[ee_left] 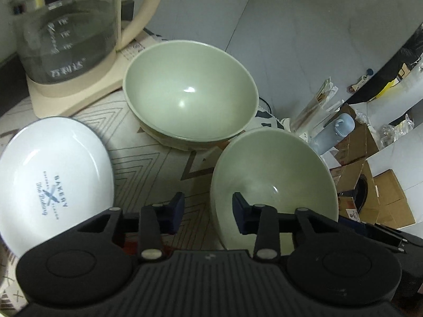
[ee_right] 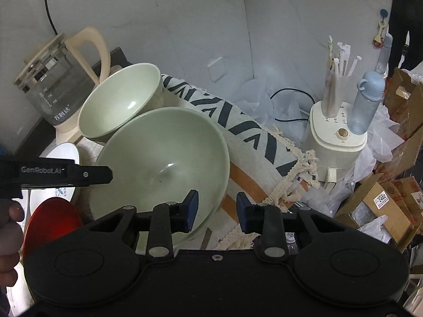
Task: Organize plates and bowls
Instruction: 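Reach both grippers to the larger pale green bowl and pinch its rim, then lift the pale green bowl and carry it over the red bowl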
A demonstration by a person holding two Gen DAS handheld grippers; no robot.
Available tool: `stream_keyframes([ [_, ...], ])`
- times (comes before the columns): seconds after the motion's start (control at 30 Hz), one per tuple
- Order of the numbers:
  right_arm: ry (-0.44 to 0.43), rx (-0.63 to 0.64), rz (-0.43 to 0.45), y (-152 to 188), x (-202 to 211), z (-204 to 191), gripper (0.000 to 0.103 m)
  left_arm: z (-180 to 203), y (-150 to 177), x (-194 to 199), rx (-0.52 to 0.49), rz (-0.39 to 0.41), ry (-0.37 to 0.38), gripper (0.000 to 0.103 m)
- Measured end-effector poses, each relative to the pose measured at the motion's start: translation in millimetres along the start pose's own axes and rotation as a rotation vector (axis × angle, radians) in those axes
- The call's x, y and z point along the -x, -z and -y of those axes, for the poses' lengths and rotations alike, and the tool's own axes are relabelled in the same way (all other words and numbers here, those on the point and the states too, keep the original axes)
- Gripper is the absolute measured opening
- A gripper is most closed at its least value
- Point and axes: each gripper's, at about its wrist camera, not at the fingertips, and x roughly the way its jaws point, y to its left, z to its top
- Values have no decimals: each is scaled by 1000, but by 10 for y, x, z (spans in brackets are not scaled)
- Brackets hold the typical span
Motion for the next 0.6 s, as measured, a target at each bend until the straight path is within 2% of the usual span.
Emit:
stream_keyframes([
  [0.07, 1, 6, -10, -18, -53, -14, 29, 5, -37, -77, 3, -17, 2, 28],
  [0.17, 0, 18, -30, -40, -156, -29, 20, -9, -86, -184, 6, -47, 2, 16],
  [0.27, 6, 39, -33, -43, -208, -38, 16, -4, -106, -239, 12, -69, 20, 9],
  [0.4, -7, 38, -21, -64, -187, -21, 15, 32, -92, -216, -2, -62, 0, 9],
  [0.6, -26, 51, 32, -94, 3, -56, 15, 65, -82, 47, 5, 9, 7, 9],
])
